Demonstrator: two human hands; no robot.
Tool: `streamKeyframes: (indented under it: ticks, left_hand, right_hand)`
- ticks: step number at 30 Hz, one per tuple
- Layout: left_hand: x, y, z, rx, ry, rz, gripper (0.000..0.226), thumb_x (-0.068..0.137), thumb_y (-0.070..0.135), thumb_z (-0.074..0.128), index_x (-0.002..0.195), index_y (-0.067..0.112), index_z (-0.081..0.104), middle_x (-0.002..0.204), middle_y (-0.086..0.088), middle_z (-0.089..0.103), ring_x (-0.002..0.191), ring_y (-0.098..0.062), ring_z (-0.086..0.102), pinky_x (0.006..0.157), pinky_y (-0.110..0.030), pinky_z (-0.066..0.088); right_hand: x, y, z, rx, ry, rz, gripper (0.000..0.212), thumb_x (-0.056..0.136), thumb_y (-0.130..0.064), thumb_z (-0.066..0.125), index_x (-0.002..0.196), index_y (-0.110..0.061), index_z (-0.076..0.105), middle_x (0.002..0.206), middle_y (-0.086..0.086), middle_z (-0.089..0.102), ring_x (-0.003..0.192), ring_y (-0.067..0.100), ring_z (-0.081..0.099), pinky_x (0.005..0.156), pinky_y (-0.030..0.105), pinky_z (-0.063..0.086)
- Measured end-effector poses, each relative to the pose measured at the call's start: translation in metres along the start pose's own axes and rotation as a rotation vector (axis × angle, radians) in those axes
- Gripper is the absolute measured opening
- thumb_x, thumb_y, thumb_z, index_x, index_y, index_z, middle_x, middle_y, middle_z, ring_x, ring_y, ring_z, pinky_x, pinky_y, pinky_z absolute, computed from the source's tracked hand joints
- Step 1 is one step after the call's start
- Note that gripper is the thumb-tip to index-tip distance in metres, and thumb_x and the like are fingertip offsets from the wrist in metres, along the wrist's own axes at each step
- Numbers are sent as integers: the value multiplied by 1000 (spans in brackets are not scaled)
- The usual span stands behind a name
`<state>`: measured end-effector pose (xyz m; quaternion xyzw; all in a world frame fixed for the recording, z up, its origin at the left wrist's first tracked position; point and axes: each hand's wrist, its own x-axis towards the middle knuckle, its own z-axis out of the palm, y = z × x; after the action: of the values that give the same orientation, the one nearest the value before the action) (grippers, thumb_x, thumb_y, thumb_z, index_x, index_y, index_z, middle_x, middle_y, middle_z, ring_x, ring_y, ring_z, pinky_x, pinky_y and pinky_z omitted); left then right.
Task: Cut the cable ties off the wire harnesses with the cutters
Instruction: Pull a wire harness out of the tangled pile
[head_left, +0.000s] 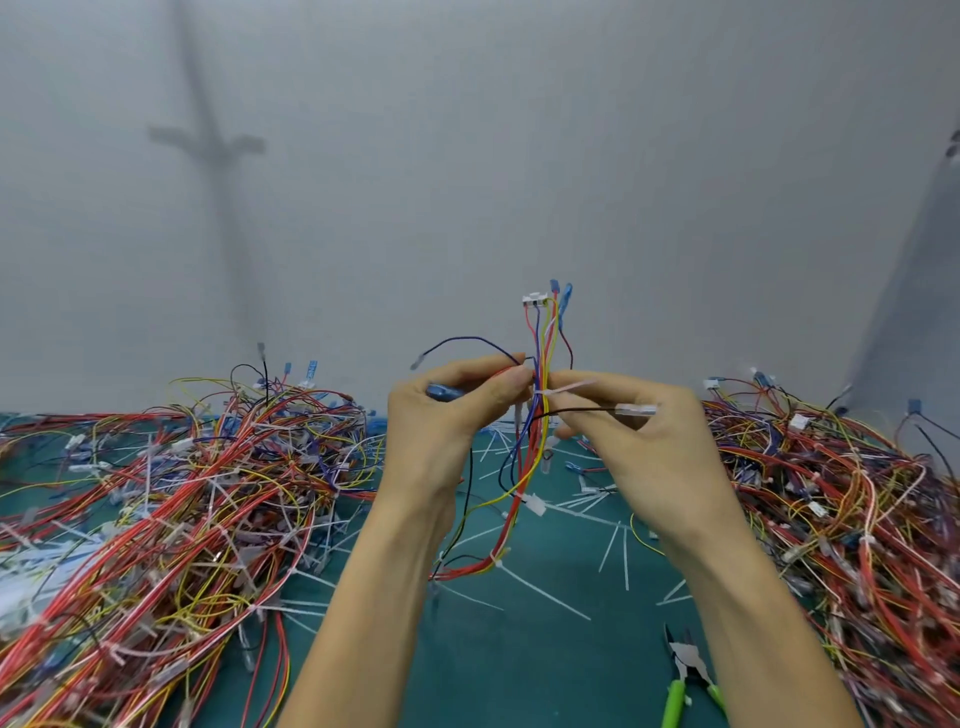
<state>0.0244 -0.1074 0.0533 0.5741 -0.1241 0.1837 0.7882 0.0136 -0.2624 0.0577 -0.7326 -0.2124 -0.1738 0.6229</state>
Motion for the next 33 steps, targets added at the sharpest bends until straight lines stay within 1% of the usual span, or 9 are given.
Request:
streamKeyframes:
  ticks: [3,6,10,15,19,22,25,29,33]
  left_hand:
    - [0,-3,6,-259,-11,-171,18,63,12,76,81,12,76,80,-7,74,69,-16,70,63,-21,56]
    - [-2,-7,9,-330,-92,-254,10,66,12,75,75,17,76,79,-6,72,66,-15,70,57,-25,56]
    - [0,-6,5,-160,-189,-245,14,73,23,76,81,15,69,88,-9,71,78,-19,70,68,-32,58]
    - [-1,-2,-4,122,-252,-232,20,91,26,66,95,6,66,95,-12,75,84,-21,73,65,-24,57]
    - [-1,-3,-7,260,-297,-277,33,93,33,62,106,4,71,103,-14,74,104,-29,69,95,-40,54]
    - [-1,-3,-6,264,-299,-226,27,92,28,63,103,5,73,105,-11,74,107,-24,67,102,-45,49]
    - [-2,-5,-2,236,-315,-145,13,87,16,70,94,6,73,99,-10,75,98,-18,69,94,-33,54]
    - [-3,-12,7,104,-280,-107,1,75,16,73,75,17,72,89,-10,71,89,-20,68,89,-34,55]
    - [-1,-15,7,48,-271,-145,15,86,9,69,74,17,74,77,-5,72,67,-14,67,69,-24,54]
  right_hand:
    - [0,-4,4,68,32,7,21,79,-42,68,88,-27,78,76,-10,75,66,2,69,60,11,48]
    - [1,-3,5,89,54,27,18,83,-35,71,86,-19,78,75,-2,75,64,7,68,62,16,50]
    - [2,-1,0,82,-23,39,13,87,-5,68,86,-14,77,78,2,76,68,9,71,64,15,52]
    - [1,1,3,-10,-4,7,13,88,-29,69,80,-27,79,77,-6,76,70,5,71,67,20,54]
    - [1,5,5,-3,43,-5,21,90,-18,68,77,-31,78,75,-6,76,71,8,71,68,20,55]
    - [1,4,7,84,92,23,18,86,-11,71,76,-25,78,75,-3,76,69,9,72,65,15,52]
    - [1,6,7,147,198,55,16,81,-7,75,71,-20,73,66,-4,73,60,5,68,58,11,48]
    - [2,5,8,157,281,128,16,80,-17,78,67,-18,68,59,-4,69,53,5,60,51,13,44]
    - [2,6,5,233,214,300,32,92,-38,63,69,-19,73,63,-3,68,53,9,59,51,18,43]
